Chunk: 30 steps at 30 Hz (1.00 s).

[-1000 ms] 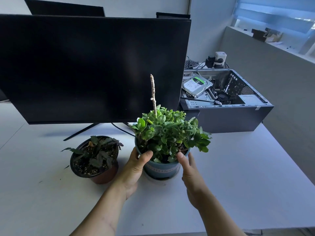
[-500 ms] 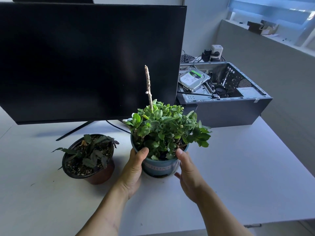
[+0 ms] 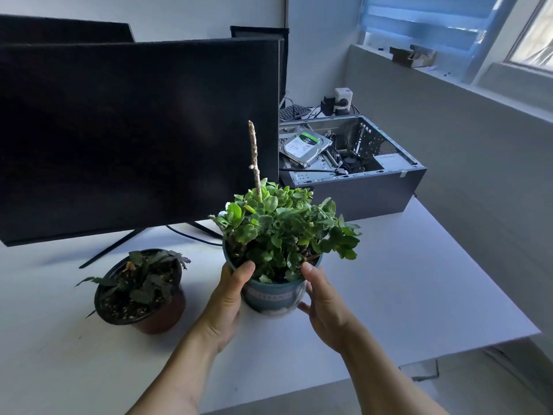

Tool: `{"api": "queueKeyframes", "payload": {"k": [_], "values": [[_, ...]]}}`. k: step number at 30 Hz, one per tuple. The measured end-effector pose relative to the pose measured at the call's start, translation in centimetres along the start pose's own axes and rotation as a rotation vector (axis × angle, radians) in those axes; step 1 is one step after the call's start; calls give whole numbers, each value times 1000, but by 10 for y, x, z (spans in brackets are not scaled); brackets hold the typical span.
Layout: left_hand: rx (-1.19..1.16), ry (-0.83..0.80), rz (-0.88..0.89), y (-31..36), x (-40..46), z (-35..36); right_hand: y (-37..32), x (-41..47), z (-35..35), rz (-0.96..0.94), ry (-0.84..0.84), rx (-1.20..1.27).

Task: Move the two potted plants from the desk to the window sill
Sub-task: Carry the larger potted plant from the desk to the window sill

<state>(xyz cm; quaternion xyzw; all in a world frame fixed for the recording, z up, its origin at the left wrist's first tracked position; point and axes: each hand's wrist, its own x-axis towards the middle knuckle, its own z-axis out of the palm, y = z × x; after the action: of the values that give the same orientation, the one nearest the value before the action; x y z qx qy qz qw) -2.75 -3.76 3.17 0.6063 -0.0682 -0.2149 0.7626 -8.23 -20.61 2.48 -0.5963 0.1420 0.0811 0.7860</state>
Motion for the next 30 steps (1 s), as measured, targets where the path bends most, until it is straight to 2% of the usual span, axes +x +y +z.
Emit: {"api": "queueKeyframes", "payload": {"k": [15, 24, 30], "values": [[60, -284, -34, 15, -14, 156, -46, -121, -100, -87, 286, 124], [81, -509, -57, -16, -57, 316, -54, -245, -214, -189, 483, 179], [127, -651, -154, -46, -100, 438, -53, -346, -306, -208, 591, 194]]}}
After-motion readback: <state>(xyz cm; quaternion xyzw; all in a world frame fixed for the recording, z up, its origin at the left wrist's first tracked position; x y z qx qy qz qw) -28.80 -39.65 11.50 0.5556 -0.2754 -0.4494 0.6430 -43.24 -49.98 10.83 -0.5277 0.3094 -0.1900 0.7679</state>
